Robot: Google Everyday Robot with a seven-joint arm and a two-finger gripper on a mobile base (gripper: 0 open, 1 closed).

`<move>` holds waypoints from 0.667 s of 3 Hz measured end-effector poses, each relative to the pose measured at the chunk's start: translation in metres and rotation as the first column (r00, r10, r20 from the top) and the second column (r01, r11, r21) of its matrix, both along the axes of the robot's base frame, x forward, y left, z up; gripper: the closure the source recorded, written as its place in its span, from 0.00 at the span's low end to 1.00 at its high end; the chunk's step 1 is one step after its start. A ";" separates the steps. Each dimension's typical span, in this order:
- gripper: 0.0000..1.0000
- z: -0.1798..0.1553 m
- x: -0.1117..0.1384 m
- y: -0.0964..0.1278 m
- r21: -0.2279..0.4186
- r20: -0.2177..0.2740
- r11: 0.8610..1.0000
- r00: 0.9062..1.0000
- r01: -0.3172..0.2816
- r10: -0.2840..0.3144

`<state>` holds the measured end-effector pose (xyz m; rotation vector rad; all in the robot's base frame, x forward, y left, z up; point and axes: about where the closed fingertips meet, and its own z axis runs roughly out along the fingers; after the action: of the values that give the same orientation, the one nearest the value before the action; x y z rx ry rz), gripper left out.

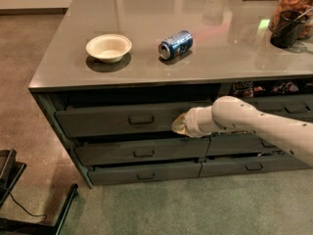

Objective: Close top drawer

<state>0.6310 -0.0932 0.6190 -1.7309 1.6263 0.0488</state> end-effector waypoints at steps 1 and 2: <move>1.00 0.009 -0.039 -0.004 0.012 -0.053 0.999 0.998 0.032 -0.031; 1.00 0.022 -0.089 0.000 0.025 -0.131 0.998 0.990 0.055 -0.051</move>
Offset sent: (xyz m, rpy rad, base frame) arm -0.1515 0.0021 0.0422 0.0461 0.2228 -0.0863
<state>0.5420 -0.0932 0.6406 -1.6924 1.7567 0.1612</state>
